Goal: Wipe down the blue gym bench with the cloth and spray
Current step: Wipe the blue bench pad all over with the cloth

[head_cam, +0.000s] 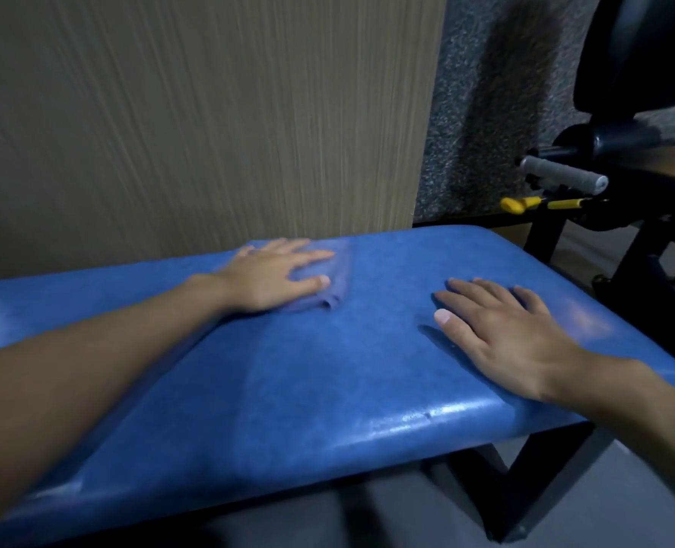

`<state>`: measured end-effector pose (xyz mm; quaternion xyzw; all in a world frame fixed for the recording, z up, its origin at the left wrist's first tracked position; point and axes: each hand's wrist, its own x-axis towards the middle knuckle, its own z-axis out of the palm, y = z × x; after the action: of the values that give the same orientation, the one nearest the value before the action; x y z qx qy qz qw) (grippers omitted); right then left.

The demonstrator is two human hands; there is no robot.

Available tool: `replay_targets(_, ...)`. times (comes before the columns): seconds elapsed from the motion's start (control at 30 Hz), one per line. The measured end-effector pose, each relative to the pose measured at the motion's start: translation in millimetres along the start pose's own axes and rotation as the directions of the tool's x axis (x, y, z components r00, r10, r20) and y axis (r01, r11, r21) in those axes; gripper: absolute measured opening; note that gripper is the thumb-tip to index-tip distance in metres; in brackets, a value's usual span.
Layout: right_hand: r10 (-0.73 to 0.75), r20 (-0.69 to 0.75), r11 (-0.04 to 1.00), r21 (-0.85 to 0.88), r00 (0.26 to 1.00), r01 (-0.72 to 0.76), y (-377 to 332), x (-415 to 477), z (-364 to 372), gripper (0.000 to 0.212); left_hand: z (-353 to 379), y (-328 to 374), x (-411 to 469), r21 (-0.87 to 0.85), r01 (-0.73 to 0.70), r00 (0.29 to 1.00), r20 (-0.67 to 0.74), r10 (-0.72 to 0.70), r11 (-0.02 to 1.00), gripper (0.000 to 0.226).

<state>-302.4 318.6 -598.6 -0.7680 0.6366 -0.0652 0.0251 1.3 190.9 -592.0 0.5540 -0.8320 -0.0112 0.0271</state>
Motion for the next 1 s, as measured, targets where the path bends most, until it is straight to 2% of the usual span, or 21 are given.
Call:
replay_targets(0.1,0.004,-0.002,1.0,-0.002,1.0,-0.004,-2.1,0.3,-0.5,0.074,-4.1,-28.2,18.9,0.003,0.185,0.983,-0.017,-0.185,0.983,0.085)
replay_targets(0.23,-0.008,-0.002,1.0,0.002,1.0,0.008,-3.1,0.3,-0.9,0.066,2.5,-7.1,8.0,0.025,0.189,0.982,0.024,-0.189,0.982,0.082)
replay_targets(0.33,-0.005,-0.002,1.0,0.004,1.0,0.005,-3.4,-0.1,-2.2,0.067,0.1,29.5,-25.3,0.027,0.069,0.996,0.061,-0.07,0.997,0.085)
replay_targets(0.4,0.0,0.001,1.0,0.006,1.0,0.0,-3.9,-0.4,-3.0,0.069,-0.6,63.8,-56.0,0.053,-0.091,0.993,0.082,0.087,0.994,0.082)
replay_targets(0.5,0.003,-0.002,1.0,0.002,1.0,-0.003,-4.6,-1.2,-4.0,0.07,1.9,104.0,-97.4,0.087,-0.347,0.935,0.102,0.338,0.934,0.073)
replay_targets(0.6,0.008,-0.026,1.0,0.024,1.0,-0.007,-8.3,-1.0,-9.7,0.076,-0.8,102.8,-104.5,0.082,-0.413,0.908,0.119,0.402,0.907,0.07)
replay_targets(0.67,0.004,-0.077,0.996,0.085,0.997,0.003,-14.5,0.7,-15.0,0.084,-2.3,88.4,-90.6,0.073,-0.389,0.918,0.109,0.38,0.918,0.072)
replay_targets(0.73,-0.012,-0.063,0.995,0.103,0.998,0.019,-22.7,1.9,-15.6,0.087,-1.7,67.5,-69.2,0.058,-0.318,0.946,0.093,0.312,0.946,0.073)
replay_targets(0.87,-0.051,0.039,0.999,0.019,0.998,0.05,-28.6,1.9,-0.5,0.081,-3.8,-0.1,-19.9,0.01,-0.027,0.999,0.031,0.027,1.0,0.08)
replay_targets(0.93,-0.052,0.022,0.999,0.011,0.998,0.051,-27.2,2.0,2.6,0.077,-7.2,-30.0,-4.7,0.004,0.128,0.992,0.003,-0.128,0.992,0.083)
replay_targets(1.0,-0.061,-0.004,0.998,0.0,0.998,0.061,-25.8,3.7,4.1,0.078,-5.5,-40.3,1.5,0.003,0.203,0.979,-0.002,-0.203,0.979,0.081)
